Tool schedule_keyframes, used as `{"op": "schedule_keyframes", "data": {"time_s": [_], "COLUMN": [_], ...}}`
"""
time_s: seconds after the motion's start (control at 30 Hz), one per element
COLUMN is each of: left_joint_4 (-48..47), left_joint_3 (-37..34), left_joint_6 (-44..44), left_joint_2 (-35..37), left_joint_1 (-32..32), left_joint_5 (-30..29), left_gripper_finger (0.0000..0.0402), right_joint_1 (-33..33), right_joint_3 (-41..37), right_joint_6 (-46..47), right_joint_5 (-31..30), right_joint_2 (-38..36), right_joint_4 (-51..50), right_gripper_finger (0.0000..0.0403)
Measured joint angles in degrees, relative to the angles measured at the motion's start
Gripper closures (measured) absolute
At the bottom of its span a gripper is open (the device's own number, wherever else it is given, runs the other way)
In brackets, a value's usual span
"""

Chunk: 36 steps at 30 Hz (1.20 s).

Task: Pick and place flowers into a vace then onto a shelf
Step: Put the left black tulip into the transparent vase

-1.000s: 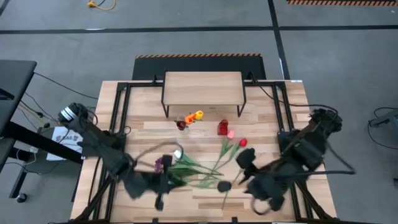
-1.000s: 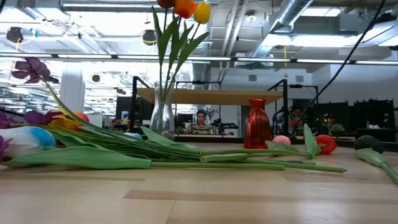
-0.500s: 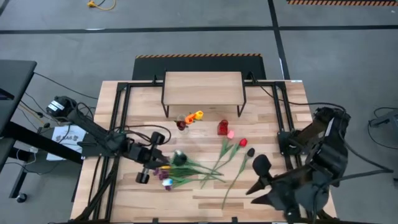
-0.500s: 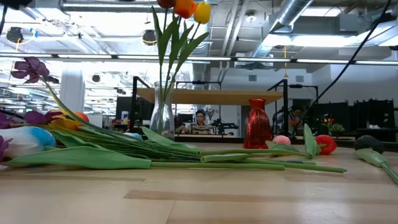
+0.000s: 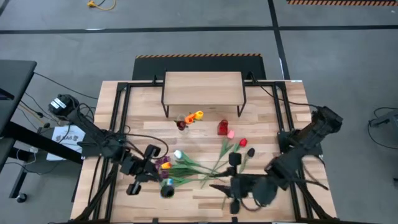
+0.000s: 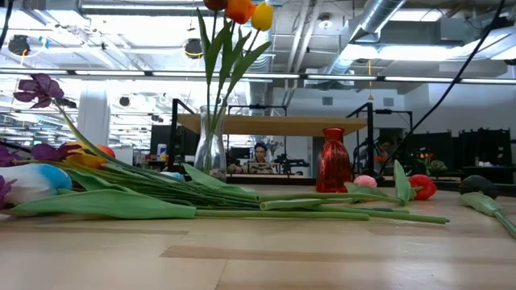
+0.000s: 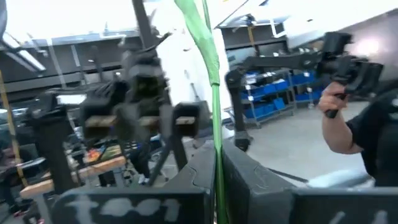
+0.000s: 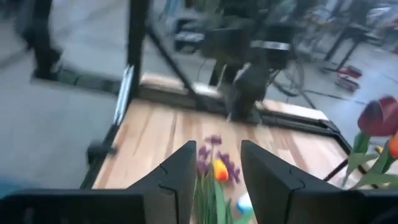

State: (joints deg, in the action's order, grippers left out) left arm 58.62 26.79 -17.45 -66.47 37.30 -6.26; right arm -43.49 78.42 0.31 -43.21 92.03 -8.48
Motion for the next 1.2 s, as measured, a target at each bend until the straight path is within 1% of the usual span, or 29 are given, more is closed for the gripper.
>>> {"op": "schedule_keyframes", "data": {"time_s": [0.07, 0.13, 0.2, 0.27, 0.33, 0.4, 0.5, 0.63, 0.7, 0.77, 0.87, 0.97, 1.07, 1.2], "left_joint_4": [-0.5, -0.4, 0.0, 0.0, -0.1, 0.1, -0.1, 0.0, 0.0, 0.7, 3.9, 6.4, 6.7, 6.7], "left_joint_3": [0.0, 0.0, 0.0, 0.0, 0.0, 0.1, 0.1, 0.1, 0.1, 0.1, 0.1, 1.6, 4.3, 7.9], "left_joint_6": [-1.4, -3.4, -3.8, -3.8, -3.5, -3.0, -2.6, -2.0, -1.2, -0.2, 0.4, 0.7, 0.5, 0.1], "left_joint_2": [0.0, 0.0, 0.1, 0.1, 0.1, -0.1, -0.3, -0.3, -0.3, -1.4, -4.8, -9.1, -13.2, -18.1], "left_joint_1": [1.6, 2.6, 2.9, 3.0, 2.9, 2.6, 2.4, 2.4, 2.4, 2.3, 2.4, 2.4, 2.3, 2.4], "left_joint_5": [0.0, -0.2, -0.7, -1.7, -2.1, -1.8, -1.3, 1.6, 1.6, 1.5, 1.4, 0.6, -0.6, -2.3], "left_gripper_finger": [0.0401, 0.0401, 0.0401, 0.0401, 0.0401, 0.0401, 0.0401, 0.0401, 0.0401, 0.0401, 0.0401, 0.0401, 0.0401, 0.0401], "right_joint_1": [1.0, 1.7, 2.2, 2.5, 2.9, 3.5, 4.9, 6.9, 7.6, 7.8, 8.0, 7.9, 7.4, 6.4], "right_joint_3": [-5.8, -11.7, -16.8, -20.8, -23.1, -23.6, -22.6, -18.2, -15.6, -12.6, -9.0, -6.0, -5.1, -5.0], "right_joint_6": [-0.7, -3.3, -7.5, -12.0, -14.1, -14.0, -13.9, -15.3, -15.3, -16.1, -19.1, -18.4, -16.9, -16.3], "right_joint_5": [-0.5, 0.9, 4.3, 8.5, 11.2, 11.7, 11.8, 11.8, 11.8, 11.8, 12.1, 12.4, 13.4, 13.3], "right_joint_2": [0.0, 0.6, 2.2, 4.5, 7.1, 10.1, 14.5, 19.0, 20.0, 20.8, 20.9, 20.9, 20.9, 20.9], "right_joint_4": [12.9, 29.3, 45.6, 59.5, 69.2, 74.5, 76.9, 77.9, 77.4, 74.8, 67.2, 61.1, 59.2, 59.0], "right_gripper_finger": [0.0285, 0.0285, 0.0285, 0.0285, 0.0285, 0.0285, 0.0285, 0.0285, 0.0285, 0.0285, 0.0285, 0.0285, 0.0281, 0.0267]}}
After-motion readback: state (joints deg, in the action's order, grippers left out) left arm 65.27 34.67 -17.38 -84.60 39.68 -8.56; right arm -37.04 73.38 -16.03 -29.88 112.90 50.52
